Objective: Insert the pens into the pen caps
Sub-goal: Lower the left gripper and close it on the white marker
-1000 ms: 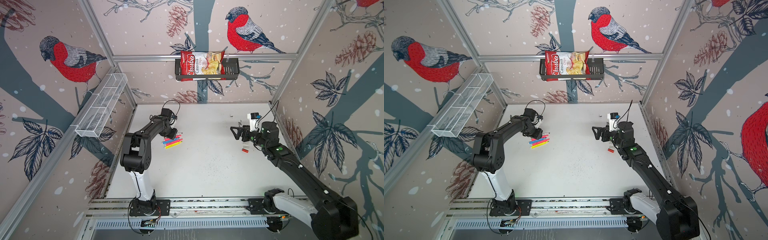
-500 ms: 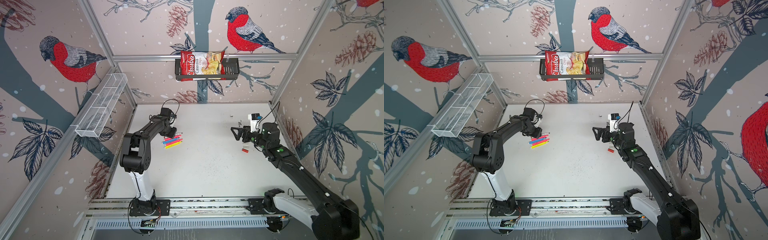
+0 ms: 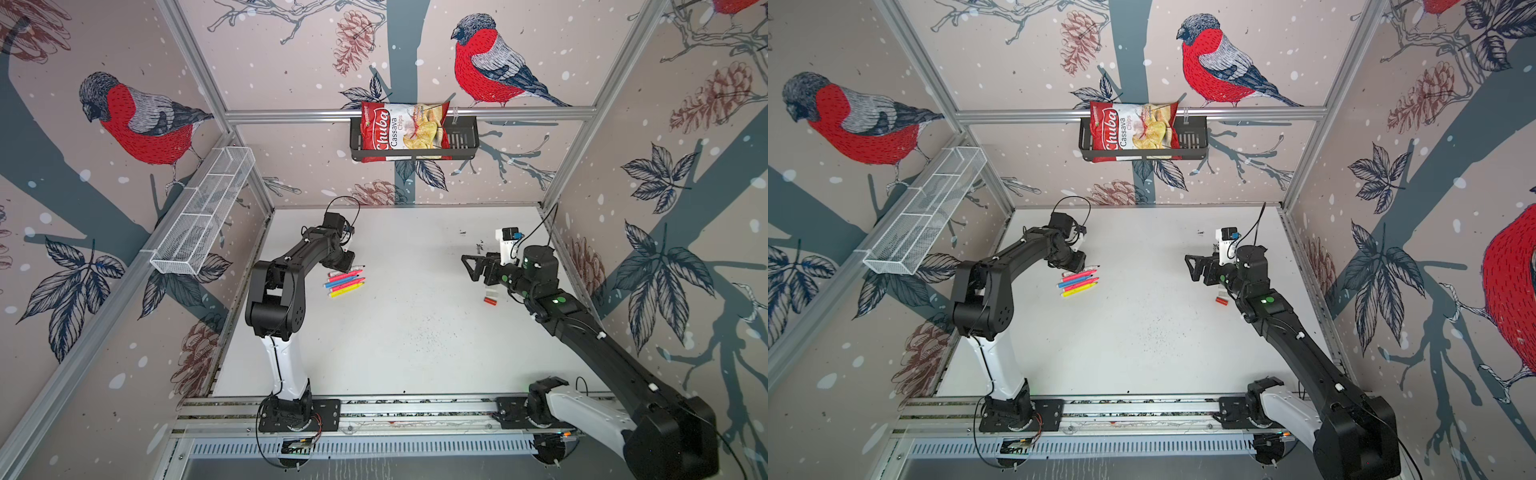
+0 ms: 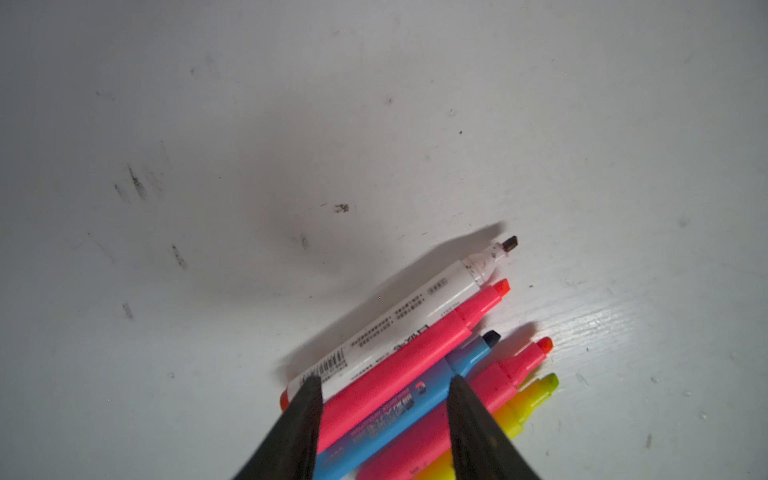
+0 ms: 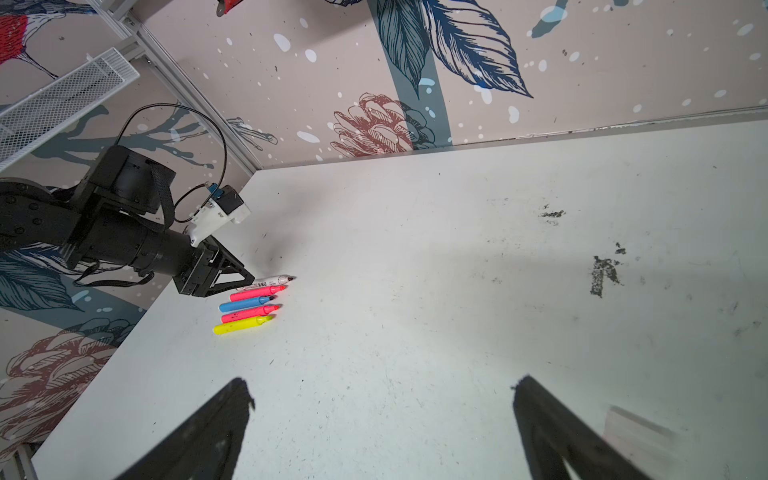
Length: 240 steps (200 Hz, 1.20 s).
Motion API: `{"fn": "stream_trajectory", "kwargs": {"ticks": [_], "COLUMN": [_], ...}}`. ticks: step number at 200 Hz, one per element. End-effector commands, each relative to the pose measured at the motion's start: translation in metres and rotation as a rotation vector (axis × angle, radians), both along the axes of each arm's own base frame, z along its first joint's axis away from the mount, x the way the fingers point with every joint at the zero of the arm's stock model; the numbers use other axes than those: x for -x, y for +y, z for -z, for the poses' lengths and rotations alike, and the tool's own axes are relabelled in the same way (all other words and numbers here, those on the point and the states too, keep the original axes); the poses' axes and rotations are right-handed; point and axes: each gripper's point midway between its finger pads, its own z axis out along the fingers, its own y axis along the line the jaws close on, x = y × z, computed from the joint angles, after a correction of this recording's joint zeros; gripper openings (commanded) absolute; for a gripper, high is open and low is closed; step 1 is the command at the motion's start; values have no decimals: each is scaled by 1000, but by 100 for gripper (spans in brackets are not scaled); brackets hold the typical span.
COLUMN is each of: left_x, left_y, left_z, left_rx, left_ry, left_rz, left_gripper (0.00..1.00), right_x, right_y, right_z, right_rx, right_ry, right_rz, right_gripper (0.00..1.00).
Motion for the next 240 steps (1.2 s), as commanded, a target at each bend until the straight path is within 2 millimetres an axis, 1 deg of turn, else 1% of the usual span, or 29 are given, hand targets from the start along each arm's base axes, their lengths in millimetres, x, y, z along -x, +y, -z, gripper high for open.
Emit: {"fn": "stream_trajectory", "kwargs": {"ticks": [1,38,100,124,159,184,216,240], "left_x": [-3,-4,-11,-10,-10,-10,-11,-10], "left_y": [-2,-12,-8,-8,-7,-6,-9,-8], "left_z": [3,11,14,18,17,21,22,24], "left_rx": [3,-4,-32,-35,-35,-46,-31,-39], "left_ry": [9,15,11,25,17,26,23,27], "left_rz": [-11,5,-5,1,-1,-7,-12,-14], "left_gripper": [50,50,48,48,48,46,45,45], "right_x": [-3,-4,-4,-4,-4,-4,-4,-4], "right_y": [-2,-2,-3,-3,-3,-3,-3,-3], "right_z": [-4,-3,-4,-3,-3,-2,-1,-1], "right_rx": [-2,4,6,7,3,7,7,5], "right_ry": [-20,-20,-24,-23,-23,-21,-18,-19], "right_rz": [21,18,20,23,20,24,25,24], "right_gripper": [99,100,100,100,99,99,100,99]}}
